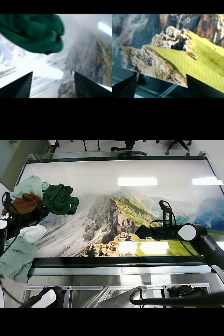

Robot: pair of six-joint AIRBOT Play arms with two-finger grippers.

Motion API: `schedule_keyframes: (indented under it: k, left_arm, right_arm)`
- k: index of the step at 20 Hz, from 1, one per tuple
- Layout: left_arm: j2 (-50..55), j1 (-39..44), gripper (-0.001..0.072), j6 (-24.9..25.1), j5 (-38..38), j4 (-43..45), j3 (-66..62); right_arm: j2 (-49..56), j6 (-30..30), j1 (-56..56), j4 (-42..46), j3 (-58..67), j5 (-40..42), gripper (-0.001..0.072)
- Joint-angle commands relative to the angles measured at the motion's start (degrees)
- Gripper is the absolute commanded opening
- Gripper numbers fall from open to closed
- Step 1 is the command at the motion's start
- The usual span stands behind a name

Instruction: Fold the shirts.

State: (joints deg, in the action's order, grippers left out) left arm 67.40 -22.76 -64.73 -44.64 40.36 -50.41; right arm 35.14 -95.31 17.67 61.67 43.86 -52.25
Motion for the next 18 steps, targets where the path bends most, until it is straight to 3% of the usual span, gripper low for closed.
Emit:
schedule_keyframes:
  k: [1, 3, 8, 10, 11, 12, 13, 14, 15, 17, 18]
  left_arm:
    - [18.9, -7.1, 0.0562, 2.9, -9.7, -8.5, -8.9]
    - [27.3, -6.4, 0.0562, 2.9, -12.9, -8.5, -14.1]
    - [39.0, 0.5, 0.0563, 2.4, -11.3, -6.7, -25.2]
    - [42.3, 3.6, 0.0562, -1.3, -10.2, -2.6, -30.2]
    - [43.5, 4.9, 0.0536, -2.6, -9.9, -1.0, -32.7]
    - [44.3, 5.9, 0.0380, -2.9, -10.2, -0.1, -34.8]
    - [44.5, 6.8, 0.0070, -2.8, -11.6, 0.8, -37.3]
    - [44.5, 7.4, 0.0012, -2.7, -13.2, 0.7, -39.6]
    - [44.0, 8.2, 0.0011, -2.7, -15.5, 0.5, -42.2]
    - [41.7, 10.5, 0.0011, -2.8, -19.7, 0.2, -46.9]
    - [39.9, 12.2, 0.0011, -2.7, -22.6, -0.6, -49.4]
  right_arm:
    - [3.9, -0.8, 0.0, -1.7, 0.0, -0.5, 0.0702]
    - [6.1, -0.8, 0.0, -4.5, 0.0, -0.1, 0.0702]
    - [9.6, -2.3, -0.1, -4.5, 0.0, 4.3, 0.0702]
    - [9.6, -2.2, -0.2, -4.5, 0.0, 5.4, 0.0702]
    - [9.5, -2.2, -0.6, -4.4, 0.0, 5.5, 0.0701]
    - [9.5, -2.2, -1.1, -4.5, 0.0, 5.2, 0.0696]
    - [9.4, -2.2, -1.6, -4.9, 0.0, 4.7, 0.0615]
    - [9.2, -2.1, -2.2, -5.0, 0.1, 4.2, 0.0363]
    - [9.0, -2.0, -2.7, -4.9, 0.4, 3.8, 0.0188]
    - [8.4, -1.6, -4.7, -4.9, 1.9, 3.4, 0.0144]
    - [8.2, -0.1, -6.0, -4.9, 3.1, 2.6, 0.0089]
